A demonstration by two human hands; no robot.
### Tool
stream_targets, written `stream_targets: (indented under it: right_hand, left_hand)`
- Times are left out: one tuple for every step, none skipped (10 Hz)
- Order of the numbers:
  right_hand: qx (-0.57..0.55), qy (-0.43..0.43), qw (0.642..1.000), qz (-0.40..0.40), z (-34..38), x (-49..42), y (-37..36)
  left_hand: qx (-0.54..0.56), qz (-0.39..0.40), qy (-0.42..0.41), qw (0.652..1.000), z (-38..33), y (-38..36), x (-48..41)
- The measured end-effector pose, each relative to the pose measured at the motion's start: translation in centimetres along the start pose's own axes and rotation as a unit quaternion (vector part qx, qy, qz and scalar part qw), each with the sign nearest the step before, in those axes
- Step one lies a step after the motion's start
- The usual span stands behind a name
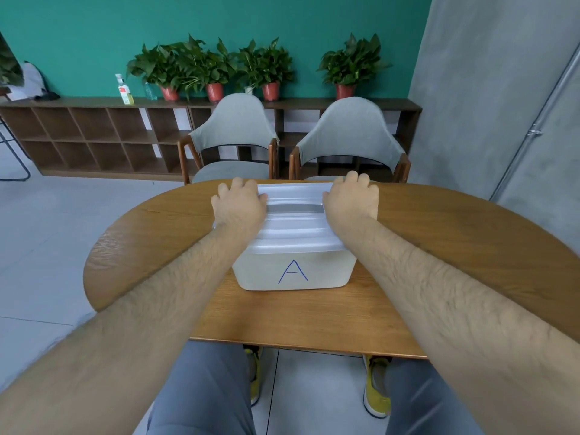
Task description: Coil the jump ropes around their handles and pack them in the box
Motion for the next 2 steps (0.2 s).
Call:
stream_targets:
  right_hand:
    - [-0.082, 0.023, 0.996, -0.004, -0.3, -0.1, 0.2]
    - [-0.133, 0.005, 0.991, -0.008, -1.5, 0.4, 0.9]
  left_hand:
    - [0.066, -0.021, -0.028, 0.997, 0.2, -0.1, -0.2]
    - [0.149, 0.000, -0.045, 0.988, -0.1, 0.1, -0.1]
Point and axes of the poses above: each hand's wrist, its own x-axis away from the middle knuckle, its own y-axis out of the back of the hand, z = x × y, the point moved 5 cm from there along -x, towards the middle knuckle, and after that the axes turned 3 degrees about -z, right-handed, at the moved point
